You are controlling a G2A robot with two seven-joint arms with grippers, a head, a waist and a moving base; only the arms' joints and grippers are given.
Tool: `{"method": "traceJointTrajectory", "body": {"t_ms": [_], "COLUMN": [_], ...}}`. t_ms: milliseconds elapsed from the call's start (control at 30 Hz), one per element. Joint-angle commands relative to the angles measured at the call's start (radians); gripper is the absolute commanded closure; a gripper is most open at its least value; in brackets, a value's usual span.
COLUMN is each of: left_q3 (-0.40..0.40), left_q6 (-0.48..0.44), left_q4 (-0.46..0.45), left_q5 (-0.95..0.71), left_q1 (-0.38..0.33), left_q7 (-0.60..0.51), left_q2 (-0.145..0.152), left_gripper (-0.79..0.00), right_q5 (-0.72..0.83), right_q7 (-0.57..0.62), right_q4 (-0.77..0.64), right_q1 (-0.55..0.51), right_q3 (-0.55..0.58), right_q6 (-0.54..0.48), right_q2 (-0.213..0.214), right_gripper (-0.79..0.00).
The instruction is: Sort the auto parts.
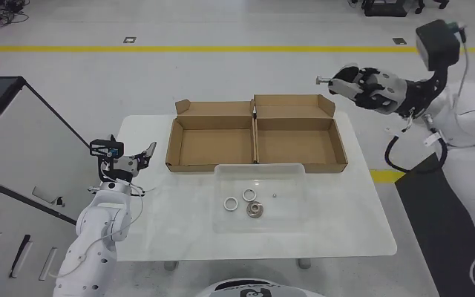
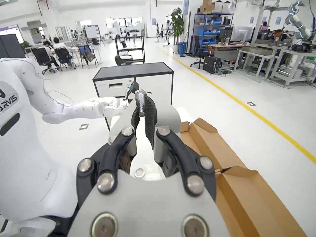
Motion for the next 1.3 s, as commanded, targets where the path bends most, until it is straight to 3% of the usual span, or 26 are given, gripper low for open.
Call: {"method": "traceJointTrajectory", "body": {"t_ms": [0, 333, 933, 1267], "left_q3": [0.000, 0.000, 0.000, 0.000], "left_q6": [0.000, 0.000, 0.000, 0.000], "left_q4": [0.000, 0.000, 0.000, 0.000], "left_q5": [0.000, 0.000, 0.000, 0.000], "left_q1": [0.000, 0.000, 0.000, 0.000], "left_q7": [0.000, 0.000, 0.000, 0.000], "left_q2": [0.000, 0.000, 0.000, 0.000], "left_gripper": [-0.785, -0.785, -0.785, -0.785], "right_q5": [-0.013, -0.219, -0.629, -0.690], "right_q7": [0.042, 0.214, 0.097, 0.075], "right_q4": [0.042, 0.267, 0.608, 0.727], "right_q1": [0.062, 0.292, 0.489, 0.644], "right_q3": [-0.052, -0.314, -0.733, -0.933], "right_q6": [-0.003, -0.015, -0.133, -0.155], "right_q2": [-0.010, -0.075, -0.122, -0.186], "right_gripper": [0.000, 0.000, 0.000, 0.000]}}
